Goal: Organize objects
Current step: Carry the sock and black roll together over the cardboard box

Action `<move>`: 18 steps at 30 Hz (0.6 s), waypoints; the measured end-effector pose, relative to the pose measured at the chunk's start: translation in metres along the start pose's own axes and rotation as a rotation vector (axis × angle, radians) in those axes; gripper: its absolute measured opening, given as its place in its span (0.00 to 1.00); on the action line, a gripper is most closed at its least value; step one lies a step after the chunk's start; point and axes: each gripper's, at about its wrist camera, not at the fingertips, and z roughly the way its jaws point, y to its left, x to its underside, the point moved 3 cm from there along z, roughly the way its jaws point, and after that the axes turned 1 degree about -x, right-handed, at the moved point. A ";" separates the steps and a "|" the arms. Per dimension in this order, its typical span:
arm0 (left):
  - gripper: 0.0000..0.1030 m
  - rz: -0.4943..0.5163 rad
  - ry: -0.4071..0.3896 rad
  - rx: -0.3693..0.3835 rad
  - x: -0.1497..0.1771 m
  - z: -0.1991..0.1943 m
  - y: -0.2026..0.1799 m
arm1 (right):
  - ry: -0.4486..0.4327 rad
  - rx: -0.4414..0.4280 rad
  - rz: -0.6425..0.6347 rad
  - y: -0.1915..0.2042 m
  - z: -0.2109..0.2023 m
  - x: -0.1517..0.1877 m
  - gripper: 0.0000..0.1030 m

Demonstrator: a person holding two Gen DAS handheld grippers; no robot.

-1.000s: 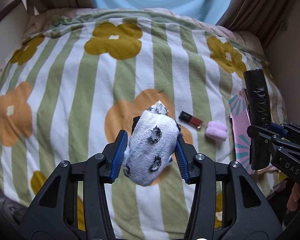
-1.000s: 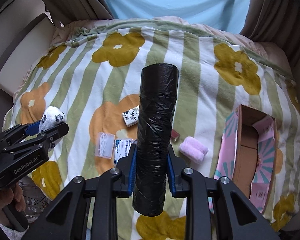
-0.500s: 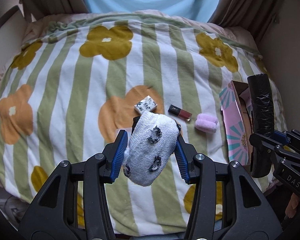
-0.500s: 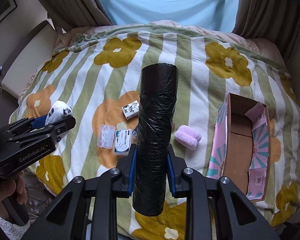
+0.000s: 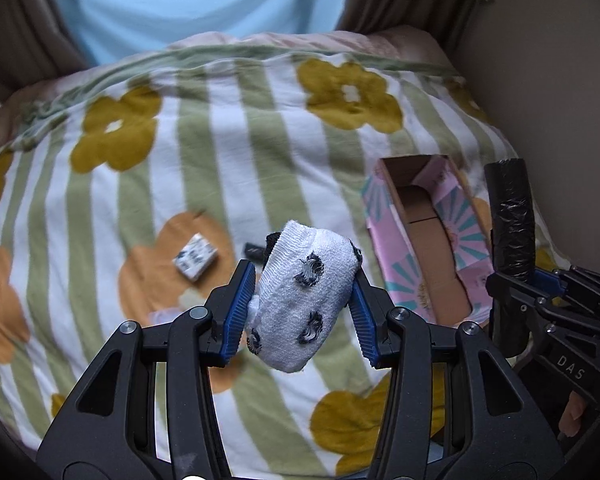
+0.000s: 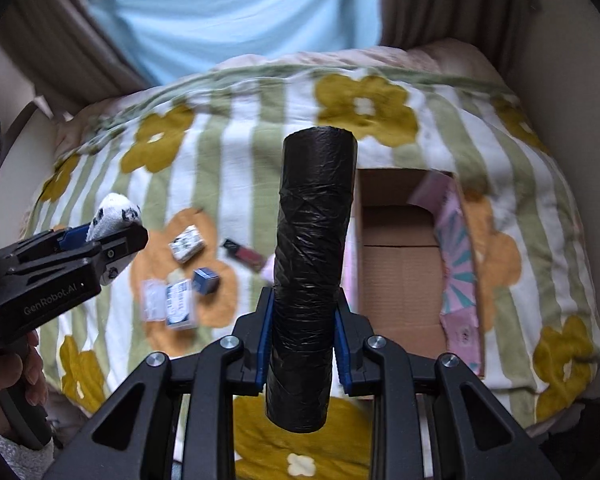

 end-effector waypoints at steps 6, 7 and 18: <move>0.41 0.093 0.026 0.073 -0.036 0.036 -0.057 | 0.023 0.049 0.076 -0.049 0.014 -0.001 0.24; 0.41 0.107 0.032 0.082 -0.042 0.043 -0.065 | 0.030 0.058 0.087 -0.059 0.019 -0.001 0.24; 0.41 0.261 0.151 0.146 -0.090 0.153 -0.158 | 0.130 0.096 0.157 -0.129 0.085 0.009 0.24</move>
